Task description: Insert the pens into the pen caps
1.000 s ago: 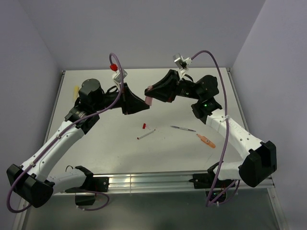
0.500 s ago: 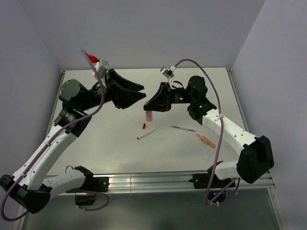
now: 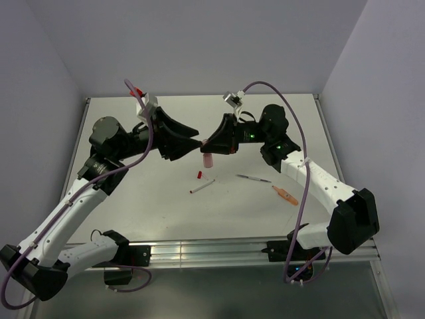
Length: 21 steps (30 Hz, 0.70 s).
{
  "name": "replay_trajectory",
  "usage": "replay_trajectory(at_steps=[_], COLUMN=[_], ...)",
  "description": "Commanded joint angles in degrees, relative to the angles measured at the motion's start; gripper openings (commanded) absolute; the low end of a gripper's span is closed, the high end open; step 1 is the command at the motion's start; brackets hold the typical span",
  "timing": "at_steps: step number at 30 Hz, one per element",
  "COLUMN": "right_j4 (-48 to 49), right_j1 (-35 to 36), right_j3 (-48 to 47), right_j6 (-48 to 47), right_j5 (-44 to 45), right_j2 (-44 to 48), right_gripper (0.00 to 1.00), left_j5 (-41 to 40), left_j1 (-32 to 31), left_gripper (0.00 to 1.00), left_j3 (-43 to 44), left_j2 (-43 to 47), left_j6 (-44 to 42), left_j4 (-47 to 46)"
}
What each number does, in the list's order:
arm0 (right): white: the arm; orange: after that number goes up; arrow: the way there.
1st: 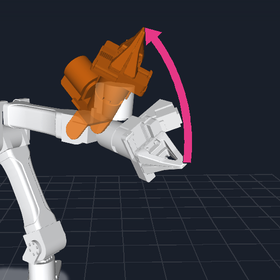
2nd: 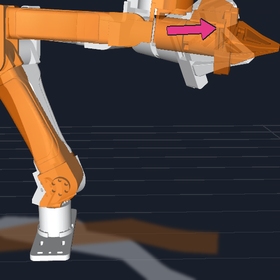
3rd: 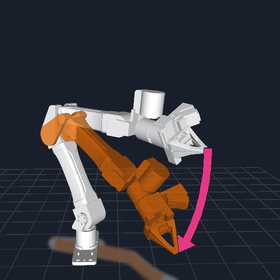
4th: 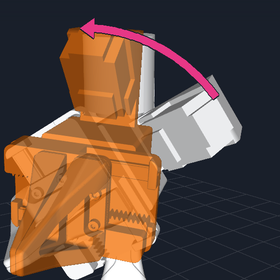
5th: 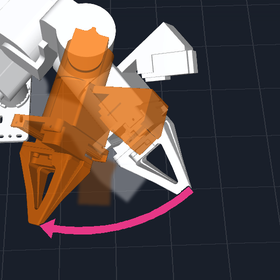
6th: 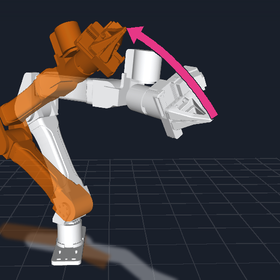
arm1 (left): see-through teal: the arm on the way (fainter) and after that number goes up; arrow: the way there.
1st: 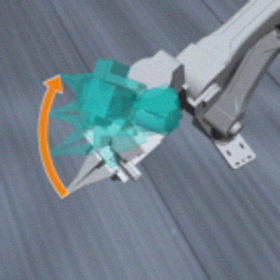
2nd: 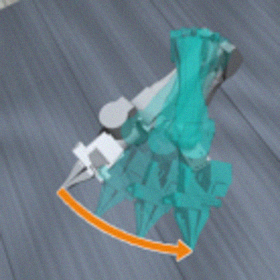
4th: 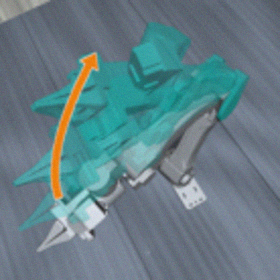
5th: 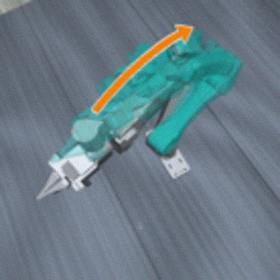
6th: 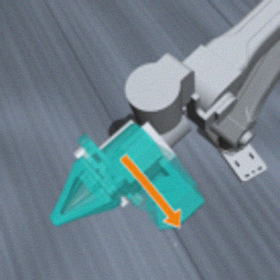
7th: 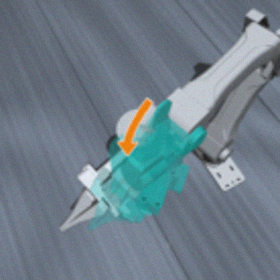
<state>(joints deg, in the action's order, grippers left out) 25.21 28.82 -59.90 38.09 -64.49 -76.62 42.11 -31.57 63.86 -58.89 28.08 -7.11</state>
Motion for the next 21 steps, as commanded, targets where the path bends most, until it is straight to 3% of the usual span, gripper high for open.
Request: replay_trajectory(at_steps=[1, 8, 21], right_j4=[1.51, 4.40, 15.91], right_j1=[-1.39, -1.75, -1.49], right_j3=[-2.85, -3.91, -2.24], right_j6=[1.20, 4.97, 14.73], right_j5=[-0.99, -0.99, -0.90], right_j2=[2.44, 1.39, 0.16], right_gripper=[0.00, 0.00, 0.00], left_j5=[1.82, 6.23, 6.32], left_j1=[0.46, 0.64, 0.55], left_gripper=[0.55, 0.54, 0.52], left_j3=[-2.41, -5.76, -7.43], left_j2=[2.73, 2.65, -1.13], left_j6=[-1.10, 1.10, 5.83], left_j4=[-0.61, -1.94, -4.74])
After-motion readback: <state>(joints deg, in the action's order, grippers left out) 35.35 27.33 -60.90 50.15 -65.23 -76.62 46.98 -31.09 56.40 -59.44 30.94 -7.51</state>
